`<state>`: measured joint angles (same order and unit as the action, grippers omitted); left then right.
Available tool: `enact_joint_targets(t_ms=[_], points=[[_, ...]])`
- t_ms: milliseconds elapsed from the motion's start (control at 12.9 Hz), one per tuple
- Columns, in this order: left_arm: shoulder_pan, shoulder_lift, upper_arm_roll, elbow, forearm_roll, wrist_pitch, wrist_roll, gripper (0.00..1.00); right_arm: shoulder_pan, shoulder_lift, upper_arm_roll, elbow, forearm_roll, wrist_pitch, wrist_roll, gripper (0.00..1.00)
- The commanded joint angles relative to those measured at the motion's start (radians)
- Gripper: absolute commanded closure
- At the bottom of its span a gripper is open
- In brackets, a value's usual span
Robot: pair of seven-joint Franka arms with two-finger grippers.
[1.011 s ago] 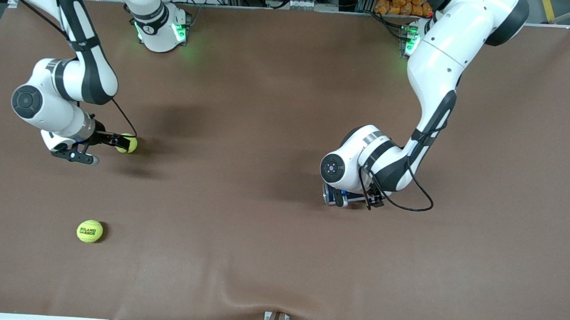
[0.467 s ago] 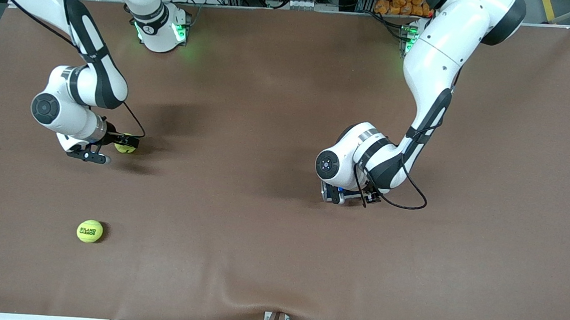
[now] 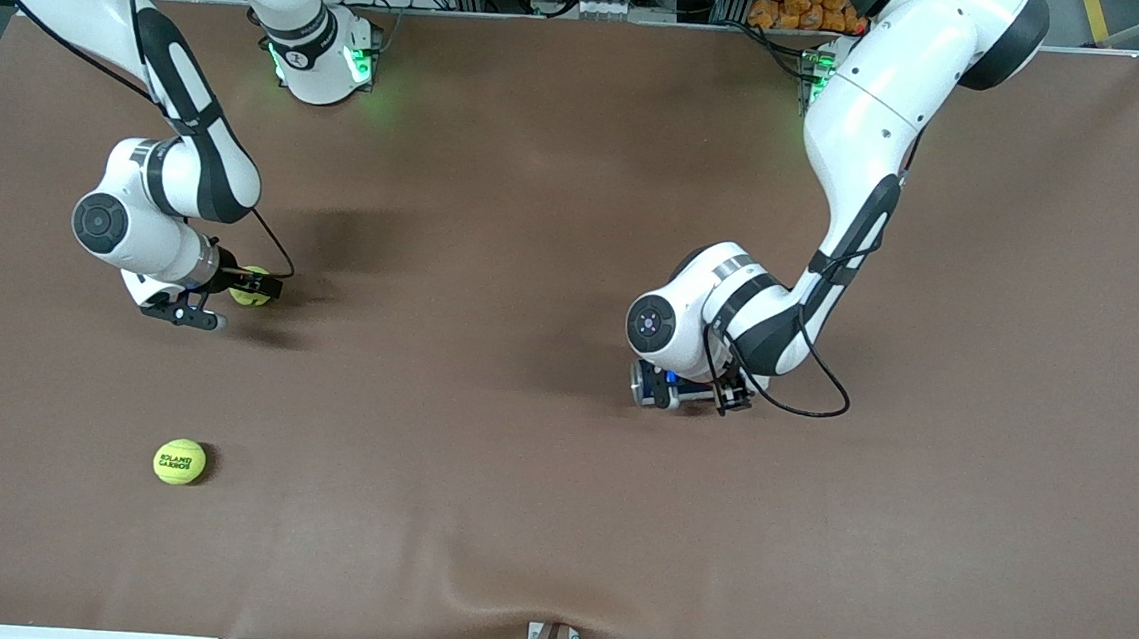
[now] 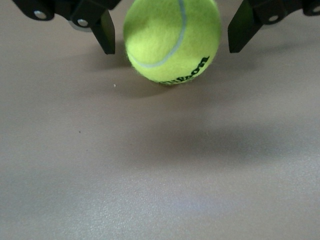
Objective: Insert tennis ball vertically with right arm
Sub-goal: 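Hold the can with the left gripper while the right gripper grasps a ball, then lift the can upright with the left gripper while the right gripper lifts the ball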
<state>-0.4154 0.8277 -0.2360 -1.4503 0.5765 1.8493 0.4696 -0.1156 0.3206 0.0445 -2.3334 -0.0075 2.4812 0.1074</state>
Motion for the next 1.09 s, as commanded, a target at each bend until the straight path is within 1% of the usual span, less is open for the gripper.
enact_joint_targets(t_ms=[0,156,311,389,467,545,622,700,856,1011], points=[[-0.02,0.019,-0.003,0.025,-0.004,0.08,-0.051,0.24,-0.024,-0.008,0.015,-0.015,-0.009,0.013,0.008,0.0],[-0.02,0.017,-0.002,0.025,-0.007,0.122,-0.084,0.23,-0.024,-0.008,0.015,-0.015,-0.009,0.013,0.008,0.0],[-0.019,0.011,-0.002,0.03,-0.007,0.125,-0.089,0.23,-0.024,-0.005,0.015,-0.015,-0.009,0.015,0.008,0.0],[-0.019,0.01,-0.003,0.051,-0.007,0.126,-0.091,0.23,-0.026,-0.003,0.015,-0.015,-0.009,0.015,0.008,0.13],[-0.02,0.005,-0.005,0.065,-0.009,0.126,-0.091,0.23,-0.026,-0.003,0.015,-0.014,-0.009,0.015,0.008,0.4],[-0.022,0.002,-0.009,0.074,-0.009,0.128,-0.091,0.23,-0.026,0.0,0.015,-0.014,-0.009,0.021,0.009,0.59],[-0.02,0.001,-0.031,0.093,-0.009,0.13,-0.094,0.23,-0.027,0.0,0.015,-0.014,-0.009,0.022,0.009,0.69],[-0.019,-0.005,-0.046,0.103,-0.009,0.13,-0.106,0.22,-0.035,-0.002,0.017,-0.011,-0.009,0.022,0.009,0.72],[-0.02,-0.012,-0.069,0.11,-0.007,0.151,-0.159,0.22,-0.055,-0.014,0.017,-0.001,-0.009,0.021,0.002,0.72],[-0.022,-0.01,-0.074,0.105,0.0,0.273,-0.233,0.24,-0.062,-0.057,0.017,0.017,-0.009,-0.005,-0.002,0.71]])
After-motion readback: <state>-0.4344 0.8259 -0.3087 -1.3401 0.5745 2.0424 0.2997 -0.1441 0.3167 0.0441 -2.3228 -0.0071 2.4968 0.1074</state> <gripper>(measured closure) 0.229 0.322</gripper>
